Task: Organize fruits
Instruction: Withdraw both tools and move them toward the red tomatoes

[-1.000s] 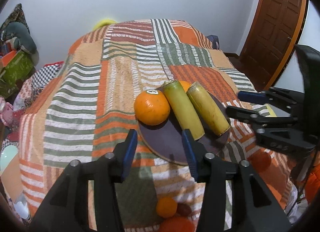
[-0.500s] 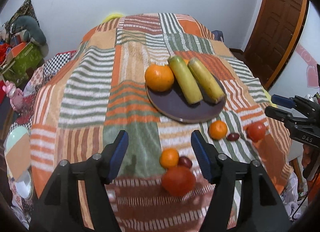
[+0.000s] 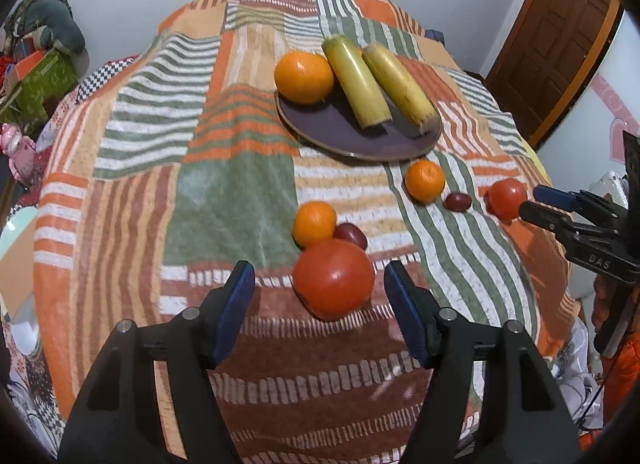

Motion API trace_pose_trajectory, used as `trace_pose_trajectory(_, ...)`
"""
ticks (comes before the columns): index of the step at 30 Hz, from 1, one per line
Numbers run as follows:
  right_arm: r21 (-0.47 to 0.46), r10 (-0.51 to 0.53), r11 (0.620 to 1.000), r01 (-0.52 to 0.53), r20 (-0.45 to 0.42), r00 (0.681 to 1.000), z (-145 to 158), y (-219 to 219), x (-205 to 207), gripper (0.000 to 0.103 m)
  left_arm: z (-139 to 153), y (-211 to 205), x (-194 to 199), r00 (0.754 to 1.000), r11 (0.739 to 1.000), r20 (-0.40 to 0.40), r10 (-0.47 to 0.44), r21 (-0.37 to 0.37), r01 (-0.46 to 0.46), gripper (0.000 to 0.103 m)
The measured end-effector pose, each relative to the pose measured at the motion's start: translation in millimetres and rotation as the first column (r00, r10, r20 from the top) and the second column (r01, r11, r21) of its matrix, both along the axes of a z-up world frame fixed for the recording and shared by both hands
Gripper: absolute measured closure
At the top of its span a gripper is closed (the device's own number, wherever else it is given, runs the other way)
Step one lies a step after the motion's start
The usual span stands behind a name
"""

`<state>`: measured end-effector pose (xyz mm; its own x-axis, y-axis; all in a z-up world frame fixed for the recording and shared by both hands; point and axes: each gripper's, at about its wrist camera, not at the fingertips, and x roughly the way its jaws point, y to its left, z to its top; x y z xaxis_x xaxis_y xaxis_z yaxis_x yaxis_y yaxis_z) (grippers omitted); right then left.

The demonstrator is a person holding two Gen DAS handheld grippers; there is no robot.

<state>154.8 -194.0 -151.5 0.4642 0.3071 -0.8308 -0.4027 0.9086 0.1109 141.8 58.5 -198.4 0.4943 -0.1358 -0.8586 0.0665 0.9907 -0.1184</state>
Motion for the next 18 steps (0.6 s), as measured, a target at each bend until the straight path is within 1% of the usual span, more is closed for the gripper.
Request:
trace_pose_trajectory(5, 0.002, -0.021, 1.000, 0.021, -0.036, 0.999, -13, -4, 6, 0.053, -11, -4, 3, 1.000, 1.000, -0.030, -0.001, -0.001, 0.001, 0.036)
trace_pose_trajectory(8, 0.004, -0.023, 1.000, 0.023, -0.040, 0.999, -15, -4, 8, 0.053, -17, -8, 5, 0.999, 1.000, -0.044, -0.014, 0.006, 0.015, 0.036)
trace_pose_trajectory(11, 0.021, -0.020, 1.000, 0.021, -0.041, 0.999, -16, -3, 9, 0.053, -20, -13, 8, 0.999, 0.999, -0.045, -0.028, 0.014, 0.029, 0.036)
trace_pose_trajectory(15, 0.020, -0.021, 1.000, 0.022, -0.042, 0.999, -19, -1, 12, 0.053, -23, -16, 11, 0.999, 0.999, -0.039, -0.031, 0.017, 0.032, 0.036)
trace_pose_trajectory(17, 0.024, -0.021, 0.999, 0.022, -0.049, 0.999, -20, -1, 13, 0.053, -25, -16, 13, 0.999, 1.000, -0.042, -0.027, 0.006, 0.028, 0.037)
trace_pose_trajectory(18, 0.026, -0.020, 0.999, 0.022, -0.051, 0.998, -20, -1, 14, 0.053, -26, -15, 13, 0.999, 1.000, -0.046, -0.025, -0.001, 0.025, 0.041)
